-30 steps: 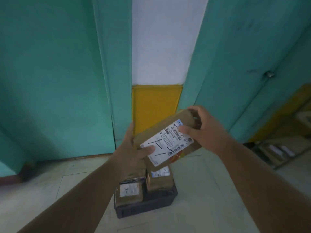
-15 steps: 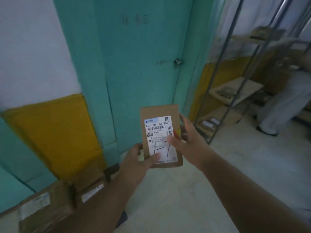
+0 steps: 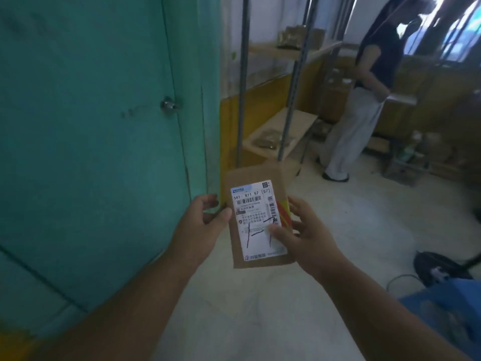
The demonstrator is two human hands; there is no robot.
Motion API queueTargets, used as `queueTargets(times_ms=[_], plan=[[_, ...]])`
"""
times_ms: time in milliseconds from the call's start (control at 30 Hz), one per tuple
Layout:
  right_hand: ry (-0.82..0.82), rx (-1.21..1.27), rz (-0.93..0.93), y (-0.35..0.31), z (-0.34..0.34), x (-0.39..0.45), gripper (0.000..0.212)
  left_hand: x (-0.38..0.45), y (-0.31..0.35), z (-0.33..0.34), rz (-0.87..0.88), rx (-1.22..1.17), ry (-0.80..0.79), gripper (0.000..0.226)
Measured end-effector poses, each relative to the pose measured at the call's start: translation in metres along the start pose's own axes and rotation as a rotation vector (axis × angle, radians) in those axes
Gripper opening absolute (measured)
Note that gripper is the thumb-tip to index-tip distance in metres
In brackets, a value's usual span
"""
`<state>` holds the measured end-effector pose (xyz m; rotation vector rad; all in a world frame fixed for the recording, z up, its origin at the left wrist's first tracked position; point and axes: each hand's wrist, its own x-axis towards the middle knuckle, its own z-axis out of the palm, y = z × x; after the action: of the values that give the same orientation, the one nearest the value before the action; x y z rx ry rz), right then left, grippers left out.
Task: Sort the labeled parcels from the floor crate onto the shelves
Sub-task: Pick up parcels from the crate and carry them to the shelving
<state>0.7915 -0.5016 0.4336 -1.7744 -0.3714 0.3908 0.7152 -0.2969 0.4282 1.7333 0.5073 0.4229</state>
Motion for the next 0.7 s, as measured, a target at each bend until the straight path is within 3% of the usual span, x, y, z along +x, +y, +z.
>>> queueTargets(times_ms=[367, 567, 700], plan=[[0.370, 0.045, -0.038, 0.024, -0.191, 0.114, 0.062, 0.170, 0.065, 0.221, 0.248, 0.131, -0.346, 0.046], [0.413, 0.039, -0.039, 0.057, -0.317, 0.201, 0.062, 0.248, 0.080, 0.368, 0.302, 0.183, -0.388, 0.052], [0.344, 0.042, -0.023, 0.055, -0.388, 0.270, 0.061, 0.303, 0.099, 0.435, 0.273, 0.187, -0.375, 0.054]])
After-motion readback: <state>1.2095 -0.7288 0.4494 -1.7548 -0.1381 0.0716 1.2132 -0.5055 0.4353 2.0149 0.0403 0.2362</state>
